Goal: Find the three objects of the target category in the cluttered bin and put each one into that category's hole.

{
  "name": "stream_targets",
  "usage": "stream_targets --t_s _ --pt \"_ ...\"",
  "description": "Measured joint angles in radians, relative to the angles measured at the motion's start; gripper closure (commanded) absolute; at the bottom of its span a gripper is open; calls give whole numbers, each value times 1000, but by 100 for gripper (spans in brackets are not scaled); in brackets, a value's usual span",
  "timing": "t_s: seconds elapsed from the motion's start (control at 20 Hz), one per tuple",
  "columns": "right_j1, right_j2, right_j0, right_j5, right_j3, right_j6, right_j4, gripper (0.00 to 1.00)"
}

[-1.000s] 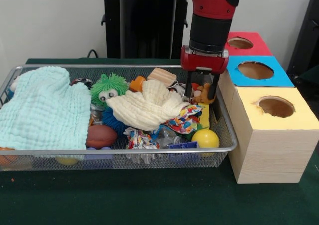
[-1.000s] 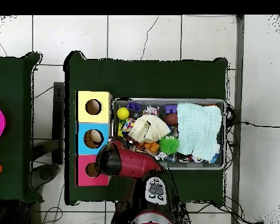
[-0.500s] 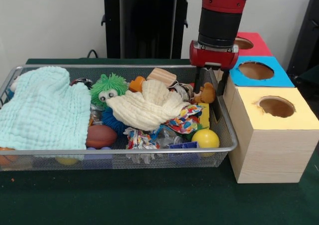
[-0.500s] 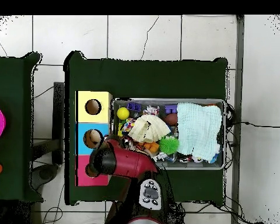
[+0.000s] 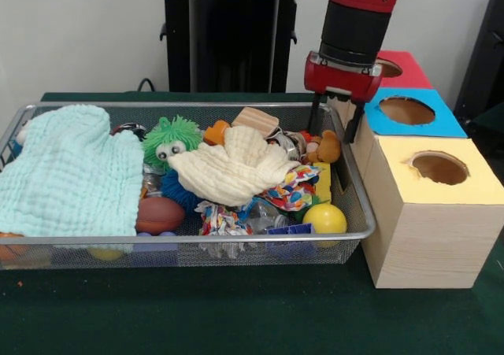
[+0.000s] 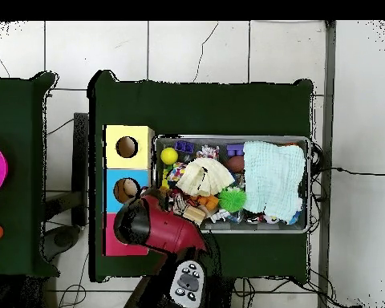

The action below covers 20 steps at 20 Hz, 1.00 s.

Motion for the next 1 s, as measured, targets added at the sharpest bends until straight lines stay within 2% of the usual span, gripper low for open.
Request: stream_targets --t_s 0.5,1.0 --pt "40 -86 93 0 9 138 118 0" --pt "47 -102 76 0 12 160 133 0"
